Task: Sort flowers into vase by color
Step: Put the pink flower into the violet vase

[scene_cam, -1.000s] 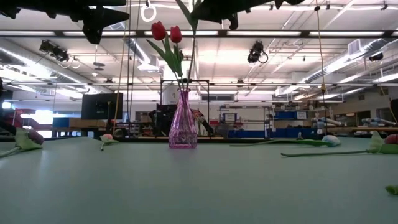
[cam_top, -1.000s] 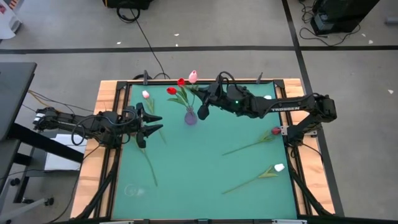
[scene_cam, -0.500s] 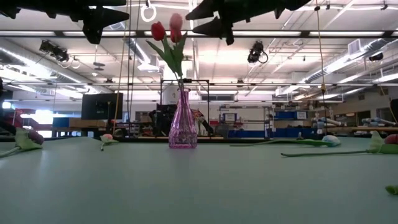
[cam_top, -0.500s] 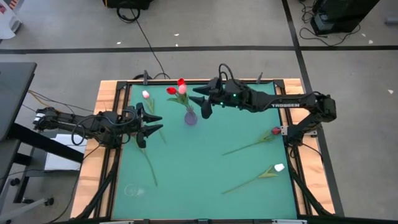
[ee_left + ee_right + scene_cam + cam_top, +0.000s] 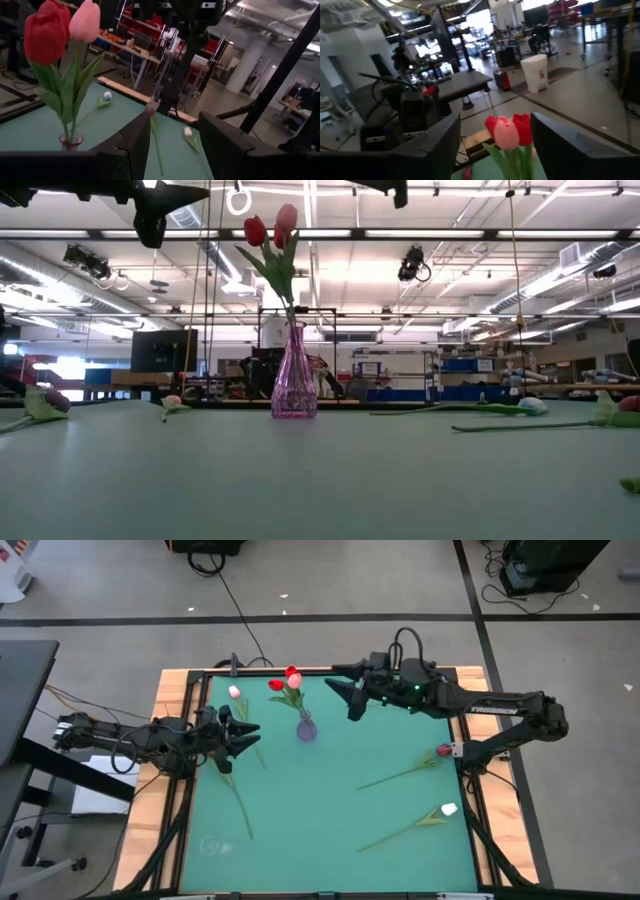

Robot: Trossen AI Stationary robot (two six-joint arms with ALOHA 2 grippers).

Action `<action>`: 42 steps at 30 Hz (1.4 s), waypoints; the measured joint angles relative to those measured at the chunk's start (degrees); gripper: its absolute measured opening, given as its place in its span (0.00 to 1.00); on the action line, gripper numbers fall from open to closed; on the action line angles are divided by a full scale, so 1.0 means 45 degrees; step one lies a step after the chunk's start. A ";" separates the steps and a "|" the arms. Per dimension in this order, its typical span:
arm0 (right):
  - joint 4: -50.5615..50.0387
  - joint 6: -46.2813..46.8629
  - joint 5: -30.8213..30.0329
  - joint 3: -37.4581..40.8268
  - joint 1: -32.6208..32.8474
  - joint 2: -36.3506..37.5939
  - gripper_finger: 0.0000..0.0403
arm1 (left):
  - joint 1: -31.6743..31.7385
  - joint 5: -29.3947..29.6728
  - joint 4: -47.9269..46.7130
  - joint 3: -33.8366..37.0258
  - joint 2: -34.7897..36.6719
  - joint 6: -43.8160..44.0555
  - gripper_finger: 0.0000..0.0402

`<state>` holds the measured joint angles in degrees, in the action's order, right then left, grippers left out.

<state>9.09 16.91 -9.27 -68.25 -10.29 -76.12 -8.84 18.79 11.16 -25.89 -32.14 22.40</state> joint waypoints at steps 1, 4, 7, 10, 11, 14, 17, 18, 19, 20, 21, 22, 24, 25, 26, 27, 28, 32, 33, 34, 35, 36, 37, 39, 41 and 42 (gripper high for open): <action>-0.0275 -0.0026 -0.0121 0.0001 0.0014 0.0105 0.61 | 0.0000 -0.0002 0.0098 0.0000 -0.0013 0.0000 0.43; -0.0923 -0.0062 -0.0458 0.0001 0.0016 0.0294 0.61 | 0.0000 0.0000 0.0421 0.0000 -0.0022 -0.0049 0.43; -0.1270 0.0010 -0.0544 0.0001 0.0020 0.0326 0.61 | 0.0000 0.0000 0.0735 0.0000 -0.0023 0.0327 0.43; -0.1471 0.0380 -0.0741 0.0001 0.0050 0.0307 0.61 | 0.0021 0.0408 0.0630 0.0000 -0.0039 0.2173 0.43; -0.1571 0.0636 -0.0874 0.0001 0.0050 0.0297 0.61 | 0.0041 0.0993 0.0338 -0.0007 -0.0123 0.2657 0.43; -0.2355 0.1337 -0.1586 0.0001 0.0055 0.0293 0.61 | 0.0236 0.3286 -0.1847 -0.0010 -0.0403 0.4841 0.42; -0.3410 0.1865 -0.2462 0.0001 0.0055 0.0278 0.61 | 0.0826 0.5349 -0.5609 -0.0005 -0.0917 0.9559 0.39; -0.3673 0.1970 -0.2632 0.0001 0.0055 0.0278 0.61 | 0.1130 0.5486 -0.6884 -0.0004 -0.1099 1.1377 0.38; -0.3903 0.2014 -0.2728 0.0001 0.0041 0.0278 0.61 | 0.1450 0.5424 -0.7954 0.0000 -0.1274 1.2897 0.37; -0.4094 0.2019 -0.2737 0.0001 0.0013 0.0278 0.61 | 0.1779 0.5226 -0.8804 0.0000 -0.1526 1.3882 0.36; -0.4190 0.2021 -0.2733 0.0001 -0.0014 0.0278 0.61 | 0.2094 0.4975 -0.9417 0.0000 -0.1796 1.4431 0.35; -0.4273 0.2021 -0.2731 0.0001 -0.0052 0.0278 0.61 | 0.2420 0.4645 -0.9831 0.0000 -0.2074 1.4670 0.34; -0.4411 0.2016 -0.2695 0.0001 -0.0144 0.0278 0.61 | 0.3104 0.3861 -1.0085 0.0000 -0.2633 1.4725 0.32; -0.4411 0.2016 -0.2687 0.0001 -0.0202 0.0278 0.61 | 0.3458 0.3464 -1.0009 0.0000 -0.2917 1.4625 0.31; -0.4432 0.2006 -0.2687 0.0001 -0.0271 0.0278 0.61 | 0.3818 0.3032 -0.9964 0.0000 -0.3222 1.4430 0.30; -0.4447 0.2004 -0.2687 0.0001 -0.0347 0.0277 0.61 | 0.4184 0.2593 -0.9927 0.0000 -0.3535 1.4183 0.30; -0.4461 0.2001 -0.2639 0.0001 -0.0439 0.0278 0.61 | 0.4541 0.2145 -0.9944 0.0000 -0.3832 1.3951 0.29; -0.4677 0.2011 -0.2061 0.0001 -0.0801 0.0273 0.61 | 0.5803 0.1025 -0.9846 0.0000 -0.4861 1.2973 0.29; -0.4761 0.2011 -0.1896 0.0001 -0.0877 0.0273 0.61 | 0.6055 0.1026 -0.9701 0.0000 -0.5097 1.2687 0.29; -0.4853 0.2011 -0.1770 0.0001 -0.0950 0.0273 0.61 | 0.6276 0.1089 -0.9494 0.0000 -0.5306 1.2320 0.30; -0.4961 0.2002 -0.1642 0.0001 -0.1004 0.0273 0.61 | 0.6502 0.1188 -0.9266 0.0000 -0.5511 1.1911 0.32; -0.5076 0.1997 -0.1578 0.0001 -0.1050 0.0273 0.61 | 0.6749 0.1214 -0.8915 0.0000 -0.5725 1.1478 0.33; -0.5183 0.1992 -0.1480 0.0001 -0.1110 0.0273 0.61 | 0.6981 0.1196 -0.8469 0.0000 -0.5923 1.1046 0.36; -0.5381 0.1984 -0.1298 0.0001 -0.1164 0.0273 0.61 | 0.7433 0.1011 -0.7795 0.0000 -0.6279 1.0303 0.40; -0.5603 0.1985 -0.1254 0.0001 -0.1183 0.0273 0.61 | 0.7890 0.0716 -0.7327 0.0000 -0.6734 0.9985 0.44; -0.5713 0.1982 -0.1250 0.0001 -0.1183 0.0273 0.61 | 0.8101 0.0581 -0.7284 -0.0005 -0.6964 0.9959 0.45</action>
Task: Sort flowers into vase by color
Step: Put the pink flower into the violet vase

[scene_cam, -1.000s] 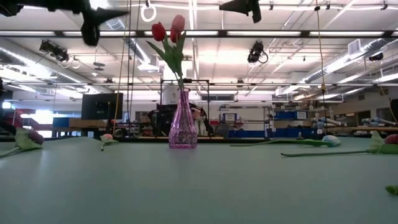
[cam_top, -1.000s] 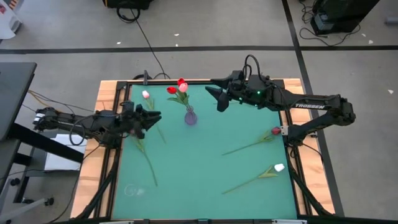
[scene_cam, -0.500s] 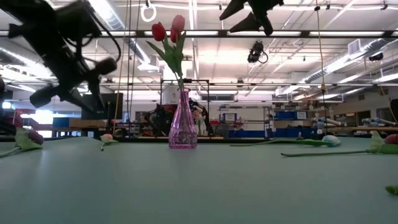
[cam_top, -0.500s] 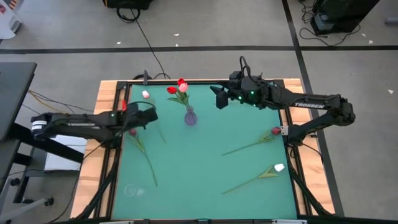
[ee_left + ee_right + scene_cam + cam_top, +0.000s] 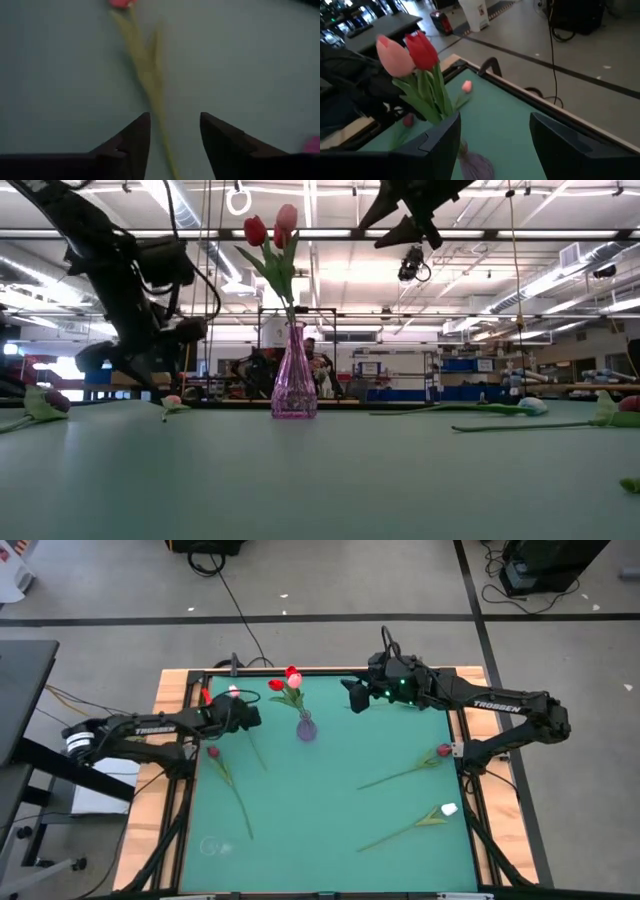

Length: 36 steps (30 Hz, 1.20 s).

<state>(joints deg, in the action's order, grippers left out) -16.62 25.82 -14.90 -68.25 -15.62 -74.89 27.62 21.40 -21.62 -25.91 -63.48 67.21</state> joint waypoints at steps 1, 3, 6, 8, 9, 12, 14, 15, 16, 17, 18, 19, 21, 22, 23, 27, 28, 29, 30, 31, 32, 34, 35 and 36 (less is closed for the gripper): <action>-0.0093 0.0006 -0.0003 0.0000 0.0000 0.0000 0.61 | 0.0199 -0.0048 -0.0031 0.0000 -0.0209 -0.0004 0.46; -0.0321 0.0029 -0.0005 0.0000 0.0000 0.0000 0.61 | 0.0500 -0.0196 0.0028 0.0000 -0.0650 0.0002 0.47; -0.0536 0.0029 -0.0006 0.0000 0.0000 0.0000 0.61 | 0.0797 -0.0449 0.0180 0.0010 -0.1207 -0.0140 0.47; -0.0636 0.0029 -0.0004 0.0000 0.0000 0.0000 0.61 | 0.0850 -0.0481 0.0536 0.0005 -0.1535 -0.0283 0.46; -0.0687 0.0029 -0.0004 0.0000 0.0000 0.0000 0.61 | 0.0859 -0.0483 0.0708 0.0005 -0.1748 -0.0389 0.46; -0.0700 0.0000 -0.0002 0.0000 -0.0049 0.0000 0.61 | 0.0913 -0.0454 0.1424 0.0004 -0.2384 -0.0556 0.44; -0.0705 0.0000 -0.0014 0.0000 -0.0108 0.0000 0.61 | 0.0909 -0.0291 0.1873 -0.0030 -0.2804 -0.0557 0.42; -0.0712 0.0004 -0.0013 0.0000 -0.0130 0.0000 0.60 | 0.0909 -0.0251 0.2013 -0.0044 -0.2966 -0.0552 0.40; -0.0732 0.0032 0.0001 0.0000 -0.0137 0.0000 0.60 | 0.0913 -0.0251 0.2090 -0.0044 -0.3103 -0.0557 0.39; -0.0743 0.0034 -0.0004 0.0000 -0.0155 0.0000 0.60 | 0.0913 -0.0229 0.2135 -0.0044 -0.3218 -0.0553 0.37; -0.0770 0.0034 -0.0004 0.0000 -0.0155 0.0000 0.59 | 0.0910 -0.0190 0.2150 -0.0060 -0.3301 -0.0555 0.34; -0.0807 0.0038 -0.0004 0.0000 -0.0155 0.0000 0.58 | 0.0909 -0.0155 0.2138 -0.0068 -0.3334 -0.0565 0.31; -0.0846 0.0039 -0.0004 0.0000 -0.0155 0.0000 0.56 | 0.0913 -0.0154 0.2098 -0.0044 -0.3338 -0.0562 0.24; -0.0860 0.0041 -0.0010 0.0000 -0.0155 0.0000 0.55 | 0.0913 -0.0141 0.2065 -0.0043 -0.3343 -0.0562 0.19; -0.0859 0.0067 -0.0059 0.0000 -0.0154 0.0000 0.54 | 0.0913 -0.0105 0.2037 -0.0034 -0.3342 -0.0557 0.14; -0.0799 0.0356 -0.0111 0.0000 -0.0190 0.0000 0.51 | 0.0926 -0.0252 0.1916 -0.0007 -0.2946 -0.0552 0.03; -0.0792 0.0369 -0.0114 0.0000 -0.0194 0.0000 0.51 | 0.0930 -0.0368 0.1833 0.0006 -0.2747 -0.0547 0.03; -0.0792 0.0371 -0.0116 0.0000 -0.0194 0.0000 0.50 | 0.0933 -0.0645 0.1658 0.0029 -0.2431 -0.0542 0.03; -0.0787 0.0403 -0.0122 0.0000 -0.0194 0.0000 0.50 | 0.0917 -0.1094 0.1521 0.0054 -0.2031 -0.0509 0.03; -0.0791 0.0534 -0.0132 0.0000 -0.0194 0.0000 0.50 | 0.0892 -0.1394 0.1452 0.0058 -0.1614 -0.0540 0.03; -0.0787 0.0691 -0.0134 0.0000 -0.0194 0.0000 0.50 | 0.0844 -0.1633 0.1389 0.0058 -0.1122 -0.0528 0.03; -0.0788 0.0971 -0.0040 0.0000 -0.0173 0.0000 0.50 | 0.0586 -0.1707 0.1231 0.0058 -0.0050 -0.0520 0.03; -0.0792 0.1024 0.0000 0.0000 -0.0142 0.0000 0.50 | 0.0406 -0.1731 0.1232 0.0053 0.0486 -0.0531 0.03; -0.0797 0.1086 0.0015 0.0000 -0.0080 0.0000 0.50 | 0.0218 -0.1793 0.1191 0.0053 0.1073 -0.0607 0.03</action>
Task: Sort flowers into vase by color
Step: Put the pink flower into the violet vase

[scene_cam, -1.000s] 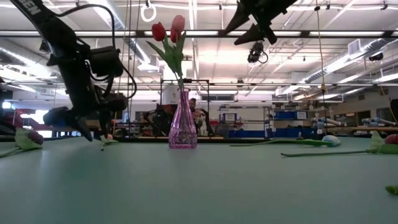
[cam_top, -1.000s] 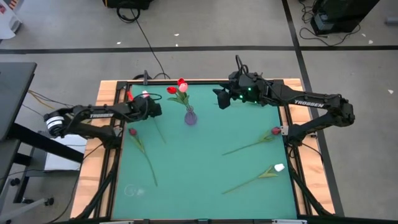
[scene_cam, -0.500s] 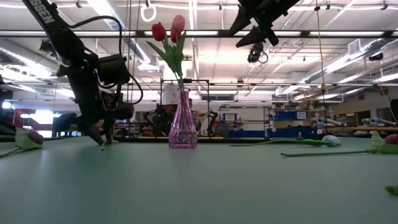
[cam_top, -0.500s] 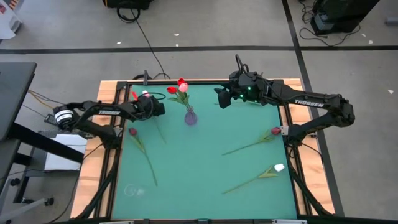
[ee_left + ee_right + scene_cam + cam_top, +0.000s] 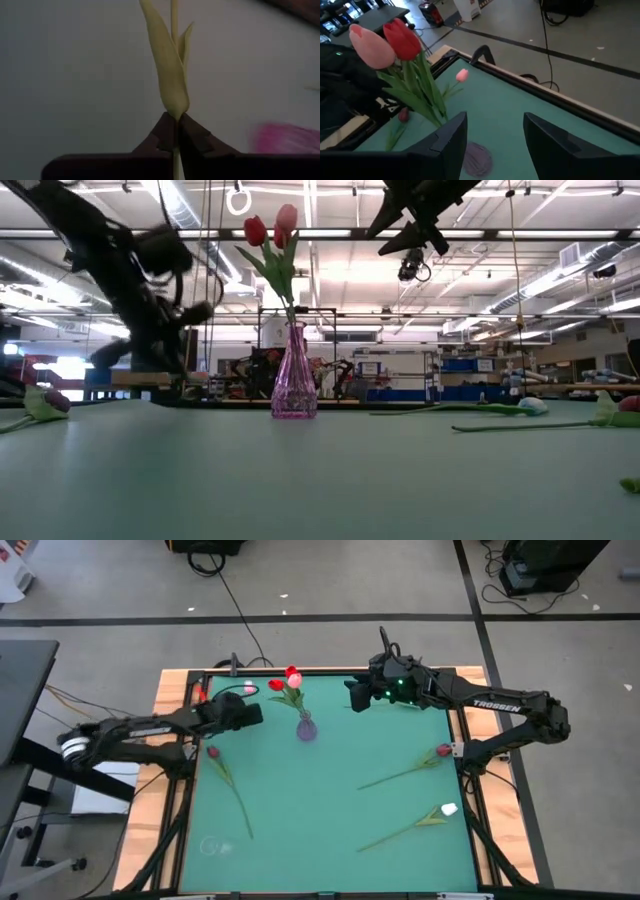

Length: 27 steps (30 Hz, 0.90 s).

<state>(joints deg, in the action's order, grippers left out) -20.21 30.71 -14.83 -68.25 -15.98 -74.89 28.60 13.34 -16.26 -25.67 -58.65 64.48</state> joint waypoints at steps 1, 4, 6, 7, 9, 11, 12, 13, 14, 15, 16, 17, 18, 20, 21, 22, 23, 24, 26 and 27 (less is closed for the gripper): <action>0.0000 0.0110 -0.0003 0.0000 0.0074 0.0000 0.50 | -0.0177 -0.0098 -0.0054 0.0000 0.0595 -0.0183 0.03; 0.0031 0.0369 0.0388 0.0000 0.0262 0.0005 0.50 | -0.0580 -0.0276 -0.0343 -0.0039 0.2320 -0.0655 0.03; 0.0114 0.0630 0.0767 0.0000 0.0350 0.0005 0.50 | -0.0791 -0.0295 -0.1235 -0.0039 0.3450 -0.0497 0.03; 0.0131 0.0806 0.0916 0.0000 0.0397 0.0005 0.50 | -0.0845 -0.0333 -0.1787 -0.0039 0.3987 -0.0271 0.03; 0.0180 0.1146 0.1219 0.0000 0.0500 0.0005 0.50 | -0.0902 -0.0314 -0.2855 -0.0034 0.5104 -0.0050 0.03; 0.0207 0.1430 0.1578 0.0000 0.0595 0.0005 0.50 | -0.1010 -0.0258 -0.3220 -0.0034 0.6197 0.0032 0.03; 0.0210 0.1584 0.1798 0.0000 0.0645 0.0005 0.50 | -0.1125 -0.0269 -0.3231 -0.0034 0.6713 -0.0132 0.03; 0.0209 0.1756 0.2032 0.0000 0.0690 0.0005 0.50 | -0.1255 -0.0310 -0.2999 -0.0029 0.7202 -0.0512 0.03; 0.0196 0.1864 0.2297 0.0000 0.0736 0.0005 0.50 | -0.1395 -0.0506 -0.2496 -0.0029 0.7608 -0.0992 0.03; 0.0189 0.1969 0.2604 0.0000 0.0790 0.0005 0.50 | -0.1557 -0.0788 -0.1859 -0.0029 0.7965 -0.1543 0.03; 0.0197 0.2110 0.2933 0.0000 0.0845 0.0005 0.50 | -0.1738 -0.1160 -0.1184 -0.0034 0.8271 -0.2115 0.03; 0.0205 0.2242 0.3212 0.0000 0.0908 0.0005 0.50 | -0.1956 -0.1648 -0.0341 -0.0029 0.8493 -0.2765 0.03; 0.0222 0.2316 0.3481 0.0000 0.0995 0.0005 0.50 | -0.2216 -0.2215 0.0692 -0.0034 0.8619 -0.3524 0.03; 0.0346 0.2301 0.3886 0.0000 0.1253 0.0005 0.50 | -0.2878 -0.3443 0.2712 -0.0039 0.8728 -0.5023 0.03; 0.0428 0.2205 0.4068 0.0000 0.1415 0.0005 0.50 | -0.3234 -0.3906 0.3657 -0.0039 0.8701 -0.5523 0.03; 0.0581 0.2047 0.4271 0.0000 0.1594 0.0005 0.50 | -0.3583 -0.4296 0.4559 -0.0039 0.8669 -0.5955 0.03; 0.0792 0.1821 0.4483 0.0000 0.1780 0.0005 0.50 | -0.3927 -0.4544 0.5307 -0.0039 0.8577 -0.6307 0.03; 0.1028 0.1510 0.4648 0.0000 0.1973 0.0005 0.50 | -0.4282 -0.4730 0.6031 -0.0039 0.8454 -0.6512 0.03; 0.1622 0.0647 0.4724 0.0000 0.2417 0.0005 0.50 | -0.4938 -0.4894 0.7251 -0.0044 0.8140 -0.6676 0.03; 0.2011 0.0143 0.4558 0.0000 0.2663 0.0005 0.50 | -0.5257 -0.4903 0.7795 -0.0044 0.7901 -0.6973 0.03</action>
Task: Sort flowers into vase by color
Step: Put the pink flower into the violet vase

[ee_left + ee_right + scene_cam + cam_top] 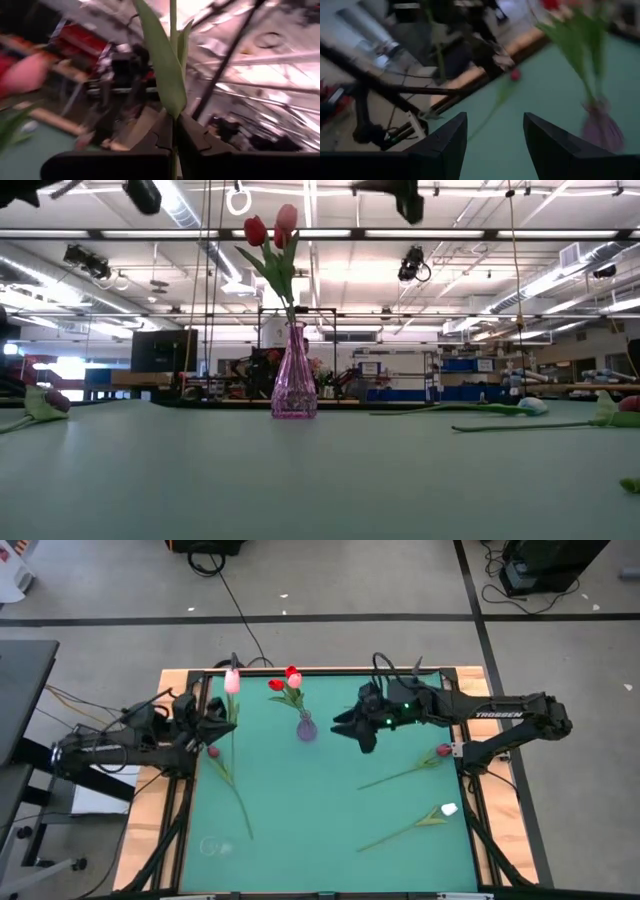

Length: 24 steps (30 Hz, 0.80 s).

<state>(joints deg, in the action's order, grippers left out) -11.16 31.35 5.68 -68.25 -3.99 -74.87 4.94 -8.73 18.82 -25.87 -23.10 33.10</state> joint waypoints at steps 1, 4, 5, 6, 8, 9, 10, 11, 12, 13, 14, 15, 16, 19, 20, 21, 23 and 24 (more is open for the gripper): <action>0.0436 -0.0499 -0.0301 0.0000 0.0254 0.0000 0.50 | -0.0286 0.0010 0.0589 0.0000 -0.0312 -0.0399 0.03; 0.2074 -0.1951 -0.1151 -0.0012 0.0952 -0.0144 0.50 | -0.1012 0.0903 0.2531 0.0000 -0.1633 -0.1869 0.03; 0.2590 -0.2258 -0.1265 -0.0019 0.1115 -0.0194 0.50 | -0.1181 0.1461 0.3239 0.0000 -0.2171 -0.2282 0.03; 0.2946 -0.2516 -0.1308 -0.0016 0.1239 -0.0292 0.50 | -0.1304 0.1991 0.3923 0.0000 -0.2744 -0.2656 0.03; 0.3783 -0.2713 -0.1552 -0.0024 0.1371 -0.0565 0.50 | -0.1445 0.2773 0.5340 0.0000 -0.3933 -0.3086 0.03; 0.3816 -0.2752 -0.1783 -0.0019 0.1384 -0.0693 0.50 | -0.1450 0.2920 0.5920 -0.0015 -0.4484 -0.3263 0.03; 0.3977 -0.2793 -0.1930 -0.0015 0.1365 -0.0859 0.50 | -0.1450 0.3059 0.6260 -0.0143 -0.5046 -0.3289 0.04; 0.4169 -0.2895 -0.2032 -0.0015 0.1343 -0.1016 0.50 | -0.1450 0.3109 0.6404 -0.0450 -0.5566 -0.3307 0.04; 0.4278 -0.2979 -0.2045 -0.0015 0.1297 -0.1176 0.50 | -0.1450 0.3132 0.6362 -0.0699 -0.5990 -0.3332 0.04; 0.4433 -0.3071 -0.2014 -0.0015 0.1237 -0.1313 0.50 | -0.1475 0.3159 0.6284 -0.0983 -0.6437 -0.3399 0.04; 0.4581 -0.3222 -0.1887 -0.0015 0.1167 -0.1466 0.50 | -0.1503 0.3180 0.6297 -0.1365 -0.6928 -0.3562 0.04; 0.4811 -0.3395 -0.1715 -0.0015 0.1086 -0.1627 0.50 | -0.1519 0.3176 0.6302 -0.1693 -0.7360 -0.3778 0.04; 0.5029 -0.3517 -0.1577 -0.0015 0.1020 -0.1786 0.50 | -0.1538 0.3176 0.6266 -0.1972 -0.7772 -0.3981 0.05; 0.5591 -0.3575 -0.1294 0.0003 0.0853 -0.2256 0.50 | -0.1538 0.3171 0.6254 -0.2876 -0.8779 -0.4444 0.05; 0.5785 -0.3557 -0.1285 0.0005 0.0824 -0.2355 0.50 | -0.1538 0.3171 0.6258 -0.3140 -0.9036 -0.4538 0.05; 0.5875 -0.3565 -0.1273 0.0005 0.0796 -0.2370 0.50 | -0.1538 0.3171 0.6249 -0.3345 -0.9245 -0.4613 0.05; 0.6040 -0.3585 -0.1265 0.0001 0.0776 -0.2355 0.50 | -0.1562 0.3126 0.6250 -0.3659 -0.9603 -0.4639 0.05; 0.6075 -0.3586 -0.1256 -0.0008 0.0768 -0.2334 0.50 | -0.1564 0.3120 0.6251 -0.3768 -0.9733 -0.4644 0.05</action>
<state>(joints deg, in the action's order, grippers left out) 16.18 15.22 0.03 -68.29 -0.54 -85.37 -2.10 5.31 46.95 -42.83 -66.90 12.21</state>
